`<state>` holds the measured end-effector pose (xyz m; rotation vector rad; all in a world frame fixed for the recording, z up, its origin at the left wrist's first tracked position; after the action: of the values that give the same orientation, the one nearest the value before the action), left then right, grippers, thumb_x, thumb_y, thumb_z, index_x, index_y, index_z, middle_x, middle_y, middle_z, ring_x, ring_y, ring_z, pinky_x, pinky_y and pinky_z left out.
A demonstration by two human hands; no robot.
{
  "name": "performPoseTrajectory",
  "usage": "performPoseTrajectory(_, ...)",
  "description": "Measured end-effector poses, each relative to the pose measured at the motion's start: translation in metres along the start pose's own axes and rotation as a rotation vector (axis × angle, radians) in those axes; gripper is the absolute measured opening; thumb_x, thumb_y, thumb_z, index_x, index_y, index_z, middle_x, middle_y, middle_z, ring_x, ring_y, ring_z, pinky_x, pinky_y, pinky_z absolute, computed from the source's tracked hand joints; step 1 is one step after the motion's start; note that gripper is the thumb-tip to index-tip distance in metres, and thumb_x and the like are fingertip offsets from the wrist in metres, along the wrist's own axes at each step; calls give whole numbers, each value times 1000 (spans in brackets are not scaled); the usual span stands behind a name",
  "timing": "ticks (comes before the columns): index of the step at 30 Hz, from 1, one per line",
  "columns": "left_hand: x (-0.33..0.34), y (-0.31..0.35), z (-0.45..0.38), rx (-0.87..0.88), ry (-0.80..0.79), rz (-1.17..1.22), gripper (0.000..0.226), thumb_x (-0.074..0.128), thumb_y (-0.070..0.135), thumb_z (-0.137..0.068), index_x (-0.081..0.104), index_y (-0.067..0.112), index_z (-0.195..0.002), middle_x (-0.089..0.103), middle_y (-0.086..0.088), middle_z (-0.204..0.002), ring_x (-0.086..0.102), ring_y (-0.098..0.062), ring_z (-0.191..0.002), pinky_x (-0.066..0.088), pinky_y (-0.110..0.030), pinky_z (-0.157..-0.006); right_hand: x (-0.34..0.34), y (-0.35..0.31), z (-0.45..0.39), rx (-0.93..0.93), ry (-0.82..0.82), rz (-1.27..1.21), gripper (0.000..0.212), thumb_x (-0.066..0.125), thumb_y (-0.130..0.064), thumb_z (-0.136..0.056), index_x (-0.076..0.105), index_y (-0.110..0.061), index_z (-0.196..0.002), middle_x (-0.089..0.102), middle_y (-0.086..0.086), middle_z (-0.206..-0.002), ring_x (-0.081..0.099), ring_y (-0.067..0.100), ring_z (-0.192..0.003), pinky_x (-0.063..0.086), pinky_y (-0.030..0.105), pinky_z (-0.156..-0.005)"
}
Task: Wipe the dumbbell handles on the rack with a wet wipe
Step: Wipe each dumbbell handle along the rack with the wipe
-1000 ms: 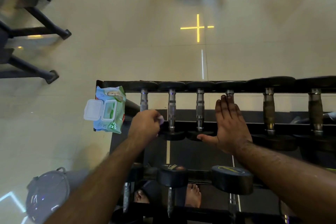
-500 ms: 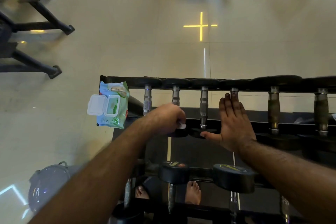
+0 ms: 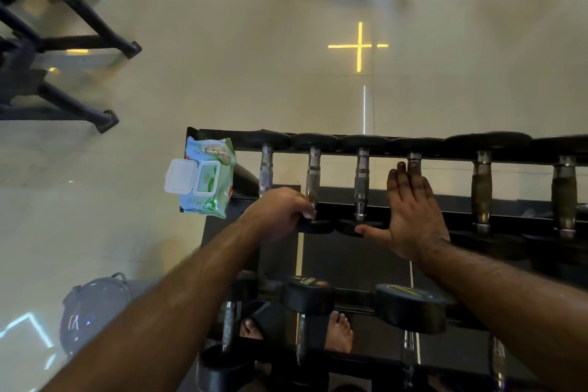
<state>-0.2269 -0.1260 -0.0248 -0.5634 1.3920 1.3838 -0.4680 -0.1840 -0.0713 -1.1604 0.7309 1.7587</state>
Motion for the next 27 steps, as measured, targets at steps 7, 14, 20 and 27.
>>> performPoseTrajectory(7, -43, -25, 65, -527, 528, 669, 17, 66, 7, -98, 71, 20, -109, 72, 7, -96, 69, 1, -86, 53, -10, -71, -7, -2, 2, 37, -32, -43, 141, -2, -110, -66, -24, -14, -166, -42, 13, -168, -43, 32, -154, -8, 51, -133)
performPoseTrajectory(14, -72, -21, 100, -583, 644, 529, 17, 65, 12, -99, 65, 24, -111, 67, 8, -101, 66, -5, -89, 54, -14, -70, -48, -153, 21, -445, 46, 20, 111, 51, -85, -90, 11, -20, -171, 4, 15, -179, 0, 38, -165, 2, 50, -133)
performPoseTrajectory(20, -95, -21, 136, -649, 766, 433, 17, 64, 10, -100, 68, 20, -114, 70, 3, -110, 65, -12, -99, 42, -1, -70, -61, -233, -7, -355, -88, 303, 36, 70, -38, -96, 72, -12, -120, 67, 12, -117, 58, 31, -109, 54, 47, -94)
performPoseTrajectory(27, -94, -15, 151, -634, 648, 309, 18, 63, 15, -101, 67, 22, -117, 71, -2, -117, 64, -23, -111, 37, -5, -70, -49, -234, -14, -331, -52, 183, 23, 66, -23, -99, 73, -12, -118, 66, 8, -115, 60, 28, -106, 58, 46, -90)
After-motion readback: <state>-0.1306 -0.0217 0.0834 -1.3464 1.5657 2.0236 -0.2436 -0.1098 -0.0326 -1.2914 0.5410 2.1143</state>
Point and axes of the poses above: each hand's wrist, its own z-axis away from the middle knuckle, its own x-axis out of the palm, y = z × x, the point moved 8 cm from there along -z, towards the middle knuckle
